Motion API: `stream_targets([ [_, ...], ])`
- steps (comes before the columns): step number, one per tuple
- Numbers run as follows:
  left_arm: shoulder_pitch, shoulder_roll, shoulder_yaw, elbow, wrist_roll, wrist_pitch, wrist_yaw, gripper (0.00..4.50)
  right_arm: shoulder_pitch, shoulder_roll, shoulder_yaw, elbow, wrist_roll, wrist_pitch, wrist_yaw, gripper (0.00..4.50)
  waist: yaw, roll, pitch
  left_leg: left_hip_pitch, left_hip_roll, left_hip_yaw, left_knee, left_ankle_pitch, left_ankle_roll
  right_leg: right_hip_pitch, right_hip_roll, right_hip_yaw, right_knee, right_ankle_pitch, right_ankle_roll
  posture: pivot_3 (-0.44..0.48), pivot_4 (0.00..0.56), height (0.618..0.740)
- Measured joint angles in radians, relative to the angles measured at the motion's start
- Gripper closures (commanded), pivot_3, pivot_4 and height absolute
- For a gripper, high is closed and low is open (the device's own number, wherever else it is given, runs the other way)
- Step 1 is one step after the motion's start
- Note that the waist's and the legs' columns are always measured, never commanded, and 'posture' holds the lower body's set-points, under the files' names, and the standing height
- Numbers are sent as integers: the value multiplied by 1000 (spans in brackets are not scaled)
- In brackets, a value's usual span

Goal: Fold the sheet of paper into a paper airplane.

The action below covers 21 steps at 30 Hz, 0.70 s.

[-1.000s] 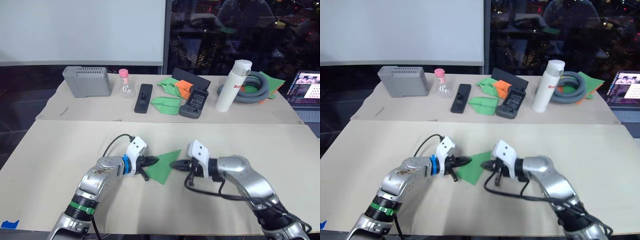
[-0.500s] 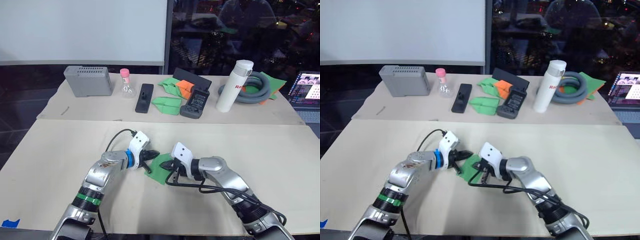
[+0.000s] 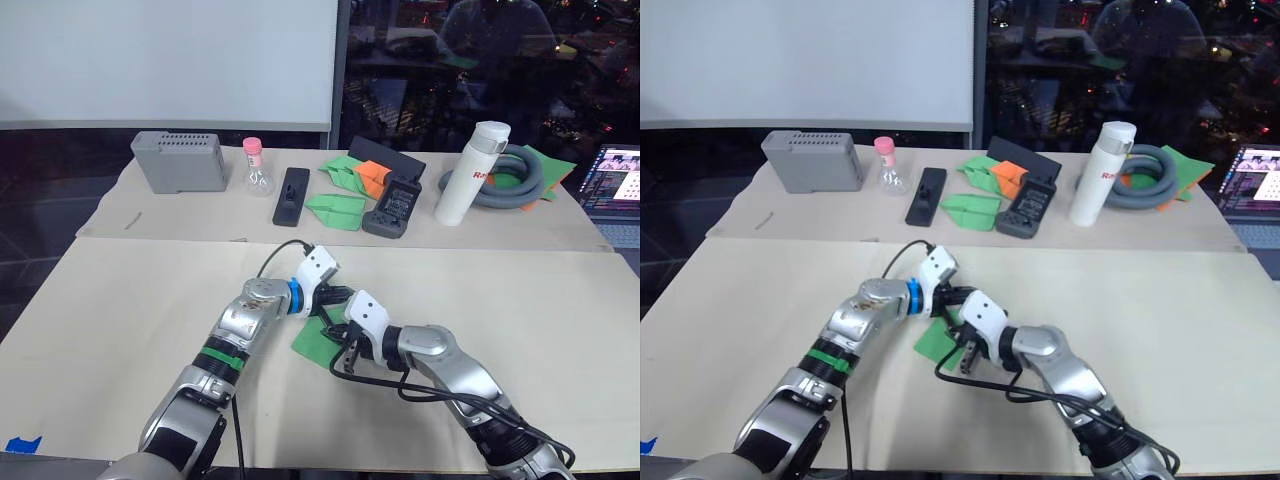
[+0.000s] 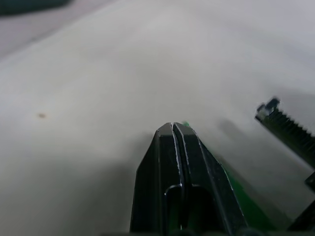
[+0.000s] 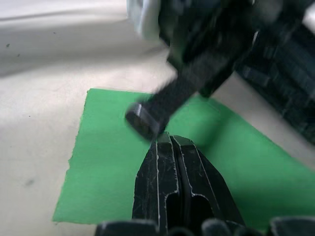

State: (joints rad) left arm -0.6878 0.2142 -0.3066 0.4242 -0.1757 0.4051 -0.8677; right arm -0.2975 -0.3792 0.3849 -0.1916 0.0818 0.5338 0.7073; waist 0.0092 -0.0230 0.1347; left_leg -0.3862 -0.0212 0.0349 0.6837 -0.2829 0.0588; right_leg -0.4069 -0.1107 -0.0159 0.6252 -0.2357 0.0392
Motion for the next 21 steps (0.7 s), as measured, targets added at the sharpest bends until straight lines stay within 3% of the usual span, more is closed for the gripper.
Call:
stream_targets([
  [11,-34,-22,-19,116,76,-103,-31,4465,19,-6,-4,-28,0,26,-29,4500,4,0,0,2,-1,-1,2,-1,2,4,-1,0,0,0,1,0,150,740],
  [21,87,87,9,-58,77,-71,-52,4465,-15,-6,12,-2,2,26,-8,4500,-10,0,-1,5,2,0,2,-1,1,4,1,1,1,0,1,0,150,740],
])
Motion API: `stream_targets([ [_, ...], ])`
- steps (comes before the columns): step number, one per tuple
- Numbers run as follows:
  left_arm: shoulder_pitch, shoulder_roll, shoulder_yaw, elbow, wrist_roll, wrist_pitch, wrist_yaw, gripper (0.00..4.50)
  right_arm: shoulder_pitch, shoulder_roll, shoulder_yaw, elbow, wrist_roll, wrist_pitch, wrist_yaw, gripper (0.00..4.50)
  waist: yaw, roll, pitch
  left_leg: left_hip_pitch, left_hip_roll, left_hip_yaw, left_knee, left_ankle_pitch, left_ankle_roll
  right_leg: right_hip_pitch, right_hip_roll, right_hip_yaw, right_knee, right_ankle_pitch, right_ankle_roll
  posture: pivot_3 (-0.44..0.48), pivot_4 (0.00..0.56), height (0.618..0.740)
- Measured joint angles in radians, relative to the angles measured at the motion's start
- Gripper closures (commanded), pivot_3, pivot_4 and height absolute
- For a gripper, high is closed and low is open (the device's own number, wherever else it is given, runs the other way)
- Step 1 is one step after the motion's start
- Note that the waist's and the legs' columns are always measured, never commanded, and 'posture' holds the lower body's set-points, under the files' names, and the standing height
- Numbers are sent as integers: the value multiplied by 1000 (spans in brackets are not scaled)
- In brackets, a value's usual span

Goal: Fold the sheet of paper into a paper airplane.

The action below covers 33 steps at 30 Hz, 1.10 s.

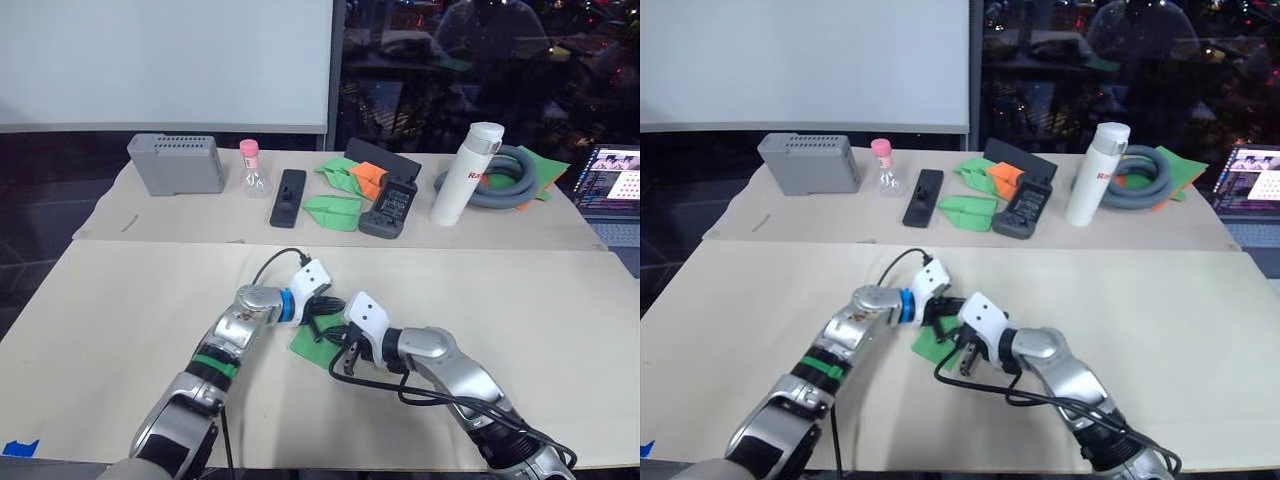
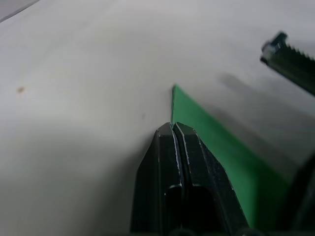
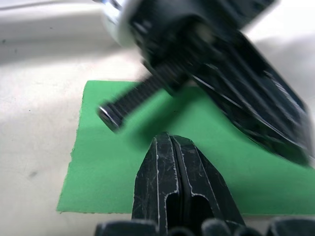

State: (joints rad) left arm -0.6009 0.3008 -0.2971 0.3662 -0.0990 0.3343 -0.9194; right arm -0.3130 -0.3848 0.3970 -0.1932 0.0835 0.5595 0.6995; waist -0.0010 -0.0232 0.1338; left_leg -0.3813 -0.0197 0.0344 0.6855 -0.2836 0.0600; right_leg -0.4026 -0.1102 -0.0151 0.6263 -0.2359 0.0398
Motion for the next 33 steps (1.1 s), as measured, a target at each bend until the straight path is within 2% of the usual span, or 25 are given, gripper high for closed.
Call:
stream_targets([
  [6,105,102,51,-127,-30,53,-19,4465,-26,6,13,34,0,-6,20,4500,-11,0,-3,4,1,0,-1,0,0,2,0,1,1,0,0,0,150,740],
  [9,158,148,71,-175,-38,65,-19,4465,-36,11,19,52,0,-8,26,4500,-14,0,-3,12,1,0,-5,0,0,8,-1,2,-1,0,0,0,150,740],
  [13,213,182,101,-233,-61,92,-18,4465,-43,14,23,66,0,-19,34,4500,-18,1,-4,14,2,0,-7,-1,-1,10,-2,2,-2,0,-1,0,150,740],
  [18,256,182,157,-274,-104,110,3,4465,-48,14,23,78,0,-32,41,4500,-18,1,-4,14,4,0,-7,-1,-3,8,-5,2,-1,0,-1,0,150,740],
  [25,275,107,246,-290,-220,84,4,4465,-48,14,20,76,0,-33,47,4500,-14,1,-4,6,3,0,-7,0,-4,0,-10,2,0,0,-1,0,150,740],
  [29,286,121,194,-338,-218,79,-39,4465,-41,14,11,68,0,-33,41,4500,-14,1,-4,6,3,0,-7,0,-4,-1,-10,2,0,0,-2,0,150,740],
  [33,311,123,117,-309,-167,35,-46,4465,-26,0,-3,47,1,-33,40,4500,-9,2,-3,3,2,0,-7,0,-4,-2,-11,2,-1,0,-2,0,150,740],
])
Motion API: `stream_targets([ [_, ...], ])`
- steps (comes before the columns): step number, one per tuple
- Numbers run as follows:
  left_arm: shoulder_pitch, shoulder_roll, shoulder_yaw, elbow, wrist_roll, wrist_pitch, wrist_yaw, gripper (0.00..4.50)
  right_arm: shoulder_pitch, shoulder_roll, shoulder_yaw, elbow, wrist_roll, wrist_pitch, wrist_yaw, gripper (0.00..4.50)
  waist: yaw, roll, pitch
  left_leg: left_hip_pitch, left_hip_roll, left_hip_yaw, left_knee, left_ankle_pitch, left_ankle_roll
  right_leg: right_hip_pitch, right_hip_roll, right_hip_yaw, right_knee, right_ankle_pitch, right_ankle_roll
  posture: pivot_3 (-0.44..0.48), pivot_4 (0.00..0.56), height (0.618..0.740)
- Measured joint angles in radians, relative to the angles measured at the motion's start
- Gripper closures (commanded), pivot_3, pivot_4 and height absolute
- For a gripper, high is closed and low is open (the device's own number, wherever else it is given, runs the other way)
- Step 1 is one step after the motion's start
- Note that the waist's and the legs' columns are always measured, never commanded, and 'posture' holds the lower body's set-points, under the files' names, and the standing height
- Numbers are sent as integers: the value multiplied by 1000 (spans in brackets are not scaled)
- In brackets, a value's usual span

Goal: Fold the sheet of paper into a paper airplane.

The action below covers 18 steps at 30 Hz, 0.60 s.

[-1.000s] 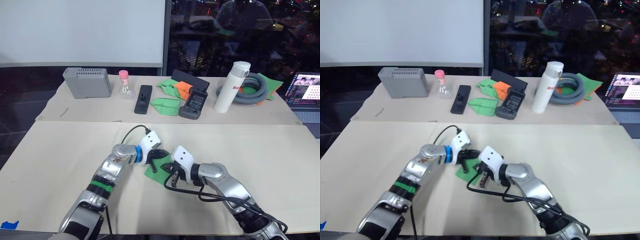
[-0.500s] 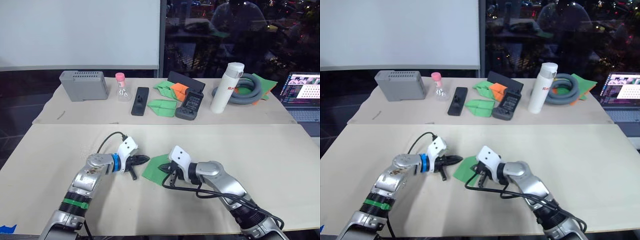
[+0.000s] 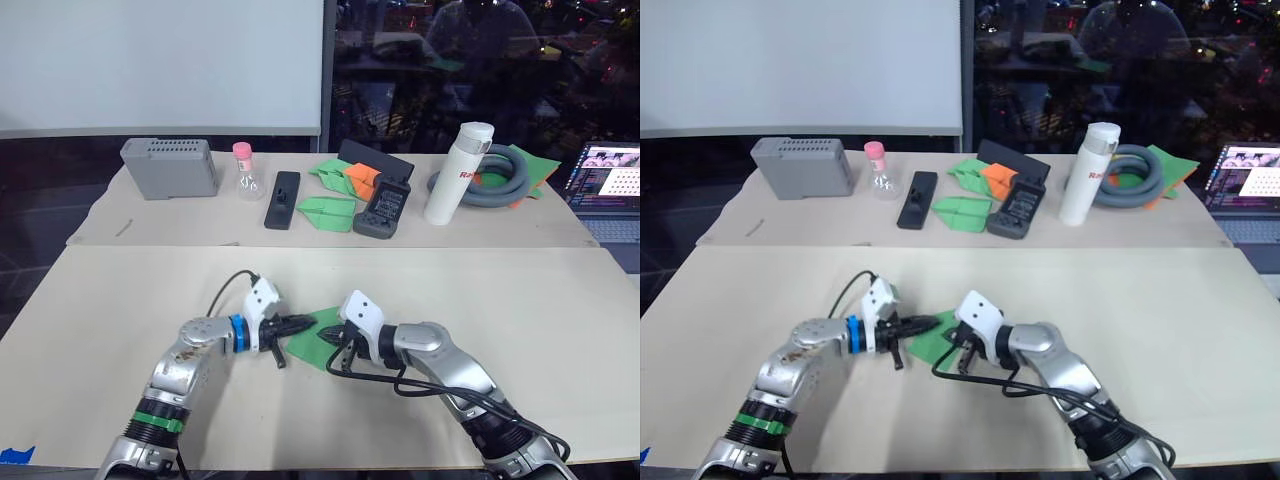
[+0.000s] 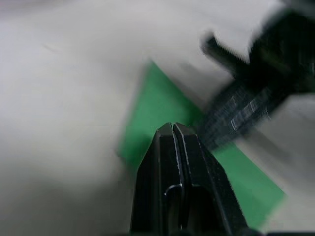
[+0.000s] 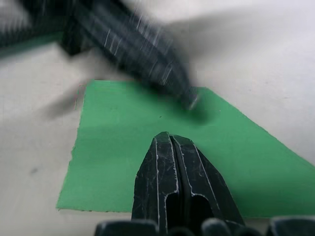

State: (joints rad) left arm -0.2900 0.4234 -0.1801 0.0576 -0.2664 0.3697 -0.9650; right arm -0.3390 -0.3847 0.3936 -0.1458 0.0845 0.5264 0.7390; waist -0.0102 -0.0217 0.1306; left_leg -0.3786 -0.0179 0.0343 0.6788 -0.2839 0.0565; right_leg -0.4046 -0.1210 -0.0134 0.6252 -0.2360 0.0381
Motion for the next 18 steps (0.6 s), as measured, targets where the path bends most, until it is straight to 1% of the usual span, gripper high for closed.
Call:
stream_targets([
  [3,-2,9,-17,2,29,-35,2,4465,6,-37,-19,-27,2,3,5,4500,9,0,0,-1,-1,0,1,0,1,-1,-1,-1,-1,0,0,0,150,740],
  [7,-3,16,-26,3,43,-57,2,4465,0,-51,-103,1,6,7,-38,4500,11,0,0,-3,-1,0,1,0,1,-1,-2,-1,-1,0,0,0,150,740],
  [9,-3,17,-28,4,45,-63,3,4465,-15,-42,-135,36,1,1,-67,4500,10,1,1,-3,-1,0,1,0,1,-2,-2,-1,-1,0,0,0,150,740],
  [13,-7,17,-34,1,53,-65,9,4465,-65,12,-137,131,-22,-34,-110,4500,8,1,1,-4,-1,0,1,0,1,-2,0,-1,-1,0,0,0,150,740],
  [15,-7,17,-36,0,55,-67,10,4465,-73,24,-136,154,-24,-46,-114,4500,8,1,1,-4,-1,0,1,0,2,-2,4,-2,-1,0,0,0,150,740],
  [18,-7,18,-36,0,58,-67,12,4465,-74,34,-137,175,-30,-66,-124,4500,7,1,1,-3,-1,0,1,0,2,-1,4,-1,-1,0,0,0,150,740],
])
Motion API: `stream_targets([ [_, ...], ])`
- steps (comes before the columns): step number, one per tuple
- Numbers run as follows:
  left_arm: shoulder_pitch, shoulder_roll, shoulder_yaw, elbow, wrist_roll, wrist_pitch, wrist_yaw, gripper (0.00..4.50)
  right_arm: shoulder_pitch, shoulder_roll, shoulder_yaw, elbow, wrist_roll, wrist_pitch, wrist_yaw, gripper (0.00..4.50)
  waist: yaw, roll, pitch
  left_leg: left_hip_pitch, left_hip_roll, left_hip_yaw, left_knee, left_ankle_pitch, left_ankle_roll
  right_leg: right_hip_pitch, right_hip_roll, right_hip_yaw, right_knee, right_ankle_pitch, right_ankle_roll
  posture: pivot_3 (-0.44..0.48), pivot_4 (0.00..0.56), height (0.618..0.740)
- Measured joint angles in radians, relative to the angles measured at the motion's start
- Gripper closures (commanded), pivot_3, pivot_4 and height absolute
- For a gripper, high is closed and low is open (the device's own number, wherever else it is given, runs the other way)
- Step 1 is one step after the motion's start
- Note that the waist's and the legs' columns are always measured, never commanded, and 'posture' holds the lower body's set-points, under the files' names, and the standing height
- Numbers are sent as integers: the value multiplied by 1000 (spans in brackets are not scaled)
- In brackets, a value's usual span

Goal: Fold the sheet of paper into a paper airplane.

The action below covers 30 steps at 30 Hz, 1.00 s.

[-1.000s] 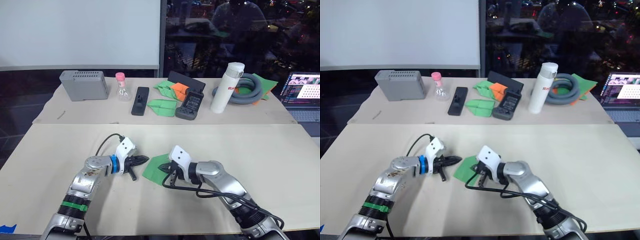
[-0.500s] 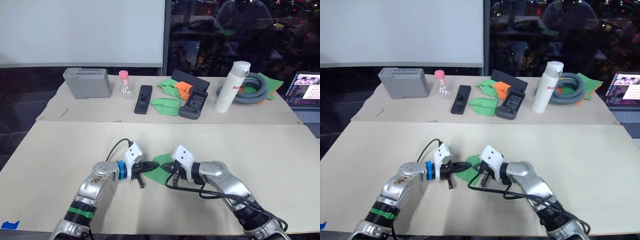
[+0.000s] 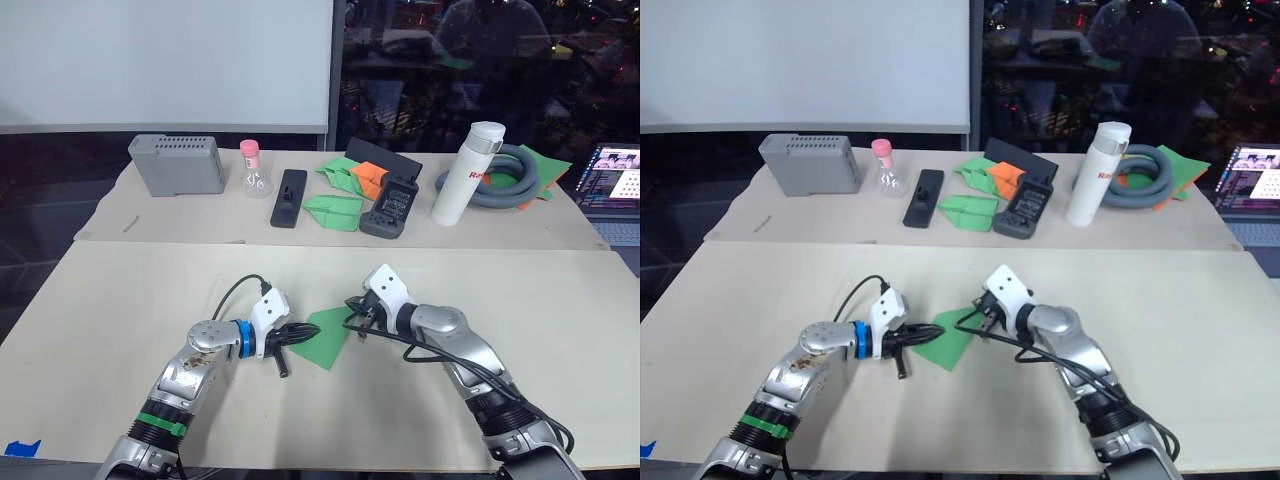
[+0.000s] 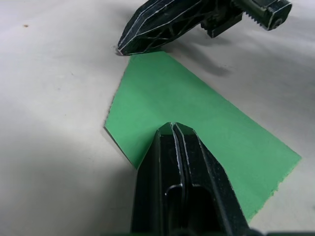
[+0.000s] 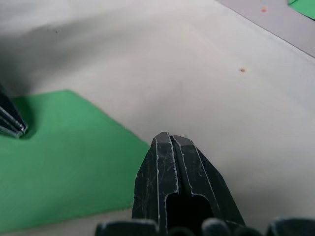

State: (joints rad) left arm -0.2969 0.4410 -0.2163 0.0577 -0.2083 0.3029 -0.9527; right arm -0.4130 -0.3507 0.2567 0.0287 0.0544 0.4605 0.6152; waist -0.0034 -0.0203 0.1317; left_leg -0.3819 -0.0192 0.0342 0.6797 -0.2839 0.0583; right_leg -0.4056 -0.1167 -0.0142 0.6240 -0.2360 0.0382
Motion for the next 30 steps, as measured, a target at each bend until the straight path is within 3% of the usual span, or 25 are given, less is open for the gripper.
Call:
stream_targets([
  [14,5,1,-1,-9,6,3,9,4465,27,-104,-101,35,0,-27,-8,4500,1,0,0,1,1,0,0,0,0,1,-5,0,0,0,0,0,150,740],
  [20,7,3,1,-14,6,3,9,4465,46,-78,-131,14,36,-56,8,4500,0,1,0,-1,1,0,0,0,0,0,-4,0,0,0,0,0,150,740],
  [30,10,-11,6,-20,3,24,24,4465,97,-7,-53,-44,17,-66,1,4500,2,1,0,0,1,0,0,0,1,1,0,0,0,0,0,0,150,740],
])
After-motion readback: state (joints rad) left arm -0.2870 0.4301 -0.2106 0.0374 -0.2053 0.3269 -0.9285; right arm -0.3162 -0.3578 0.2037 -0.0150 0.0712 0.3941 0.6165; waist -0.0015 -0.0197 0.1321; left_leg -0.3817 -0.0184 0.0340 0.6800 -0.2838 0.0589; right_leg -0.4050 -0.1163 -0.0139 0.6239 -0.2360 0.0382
